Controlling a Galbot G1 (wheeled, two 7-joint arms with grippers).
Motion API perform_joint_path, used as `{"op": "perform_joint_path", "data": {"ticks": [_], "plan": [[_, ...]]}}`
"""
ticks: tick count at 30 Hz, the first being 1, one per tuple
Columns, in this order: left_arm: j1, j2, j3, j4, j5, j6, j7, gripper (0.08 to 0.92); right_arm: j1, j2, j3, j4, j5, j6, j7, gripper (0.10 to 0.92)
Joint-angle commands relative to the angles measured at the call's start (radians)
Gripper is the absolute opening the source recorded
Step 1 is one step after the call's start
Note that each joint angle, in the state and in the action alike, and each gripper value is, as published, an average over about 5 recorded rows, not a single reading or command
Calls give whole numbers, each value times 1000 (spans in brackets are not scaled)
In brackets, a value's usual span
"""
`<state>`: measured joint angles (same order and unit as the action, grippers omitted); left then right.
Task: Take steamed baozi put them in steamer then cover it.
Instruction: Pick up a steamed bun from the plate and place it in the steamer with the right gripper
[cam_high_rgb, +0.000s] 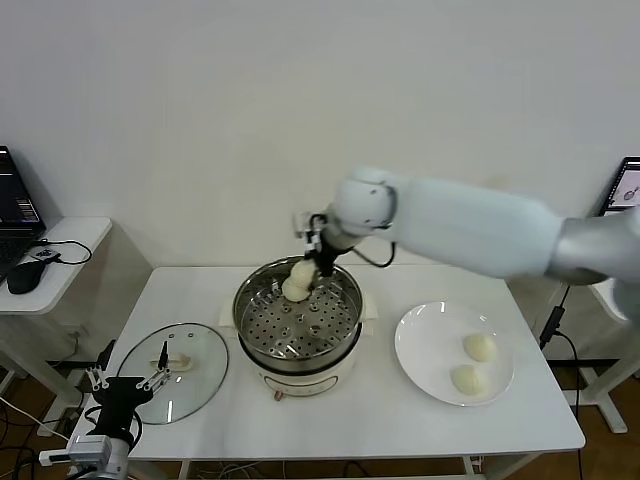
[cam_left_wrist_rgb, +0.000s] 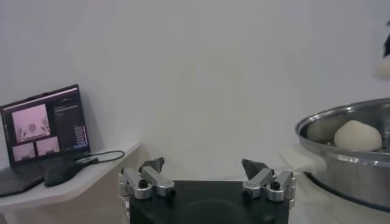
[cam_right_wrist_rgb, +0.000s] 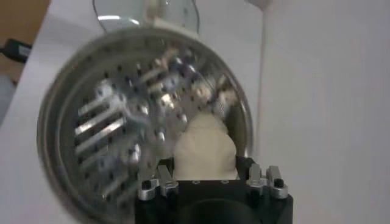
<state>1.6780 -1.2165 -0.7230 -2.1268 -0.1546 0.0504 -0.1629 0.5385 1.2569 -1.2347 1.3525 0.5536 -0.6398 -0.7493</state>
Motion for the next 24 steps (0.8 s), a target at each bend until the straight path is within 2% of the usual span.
{"op": "perform_joint_path", "data": {"ticks": [1, 17, 24], "plan": [[0, -1, -2, 0, 0, -1, 1, 823, -87, 160, -12, -89, 47, -47, 57, 628], [6, -2, -5, -7, 0, -7, 2, 823, -162, 228, -15, -189, -28, -58, 75, 634], [11, 0, -10, -11, -1, -8, 2, 823, -95, 163, -2, -139, -38, -59, 22, 789]]}}
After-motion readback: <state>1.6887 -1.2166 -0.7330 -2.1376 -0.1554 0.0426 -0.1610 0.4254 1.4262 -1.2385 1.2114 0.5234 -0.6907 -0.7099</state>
